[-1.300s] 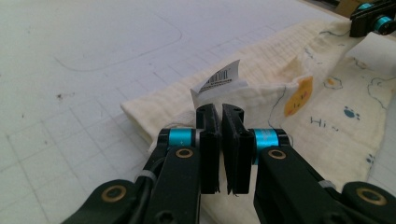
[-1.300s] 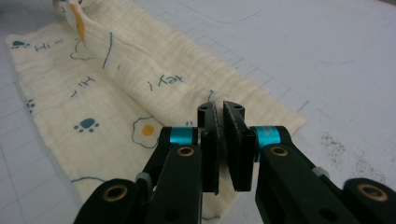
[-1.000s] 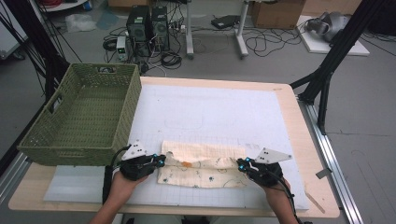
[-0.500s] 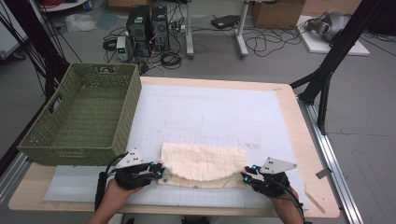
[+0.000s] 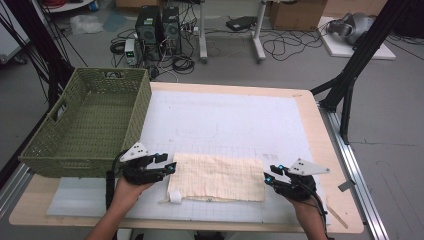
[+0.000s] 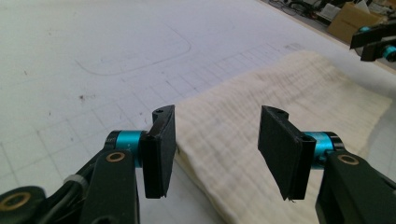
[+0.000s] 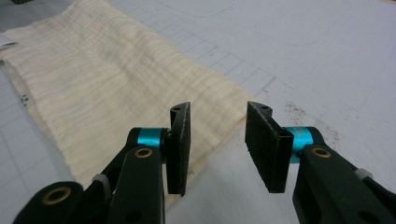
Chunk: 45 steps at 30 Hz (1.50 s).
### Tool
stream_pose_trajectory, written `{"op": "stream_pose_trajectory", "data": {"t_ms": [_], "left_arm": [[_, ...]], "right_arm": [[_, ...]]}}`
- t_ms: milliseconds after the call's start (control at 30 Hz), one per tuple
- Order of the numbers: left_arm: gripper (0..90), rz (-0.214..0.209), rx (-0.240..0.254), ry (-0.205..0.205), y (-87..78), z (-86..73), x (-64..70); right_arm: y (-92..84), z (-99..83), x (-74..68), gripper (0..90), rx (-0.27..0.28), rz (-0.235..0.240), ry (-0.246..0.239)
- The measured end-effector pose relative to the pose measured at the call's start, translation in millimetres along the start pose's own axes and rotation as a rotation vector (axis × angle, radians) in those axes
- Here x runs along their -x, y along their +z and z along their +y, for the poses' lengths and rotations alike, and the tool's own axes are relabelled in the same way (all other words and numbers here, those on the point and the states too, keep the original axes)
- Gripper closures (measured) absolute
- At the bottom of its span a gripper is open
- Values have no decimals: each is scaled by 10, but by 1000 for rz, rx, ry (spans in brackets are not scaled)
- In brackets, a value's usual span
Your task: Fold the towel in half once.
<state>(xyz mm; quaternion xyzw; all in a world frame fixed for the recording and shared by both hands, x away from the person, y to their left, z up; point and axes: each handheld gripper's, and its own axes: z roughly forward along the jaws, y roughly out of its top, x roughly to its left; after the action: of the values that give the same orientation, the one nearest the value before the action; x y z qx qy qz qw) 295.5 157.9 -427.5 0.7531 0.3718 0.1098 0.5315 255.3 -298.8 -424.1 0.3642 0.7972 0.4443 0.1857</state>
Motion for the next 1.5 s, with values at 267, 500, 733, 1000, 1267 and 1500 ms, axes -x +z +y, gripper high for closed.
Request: {"op": "stream_pose_trajectory", "data": {"t_ms": [267, 500, 733, 1000, 1267, 1500], "left_arm": [[509, 29, -63, -18, 239, 2, -50], [501, 37, -51, -25, 226, 8, -55], [458, 61, -9, -52, 255, 36, -90], [447, 84, -69, -50, 458, 174, -193], [540, 64, -190, -31, 637, 94, -253], [862, 111, -160, 33, 603, 114, -212]], "right_arm": [[368, 29, -135, 618, -88, 117, -20], [367, -30, -108, 876, -163, 99, -67], [226, 66, -58, 669, -77, 52, -36], [426, 285, 172, 512, -54, -37, 9], [727, 246, 299, 576, -189, -16, 6], [720, 248, 256, 850, -183, 1, -47]]}}
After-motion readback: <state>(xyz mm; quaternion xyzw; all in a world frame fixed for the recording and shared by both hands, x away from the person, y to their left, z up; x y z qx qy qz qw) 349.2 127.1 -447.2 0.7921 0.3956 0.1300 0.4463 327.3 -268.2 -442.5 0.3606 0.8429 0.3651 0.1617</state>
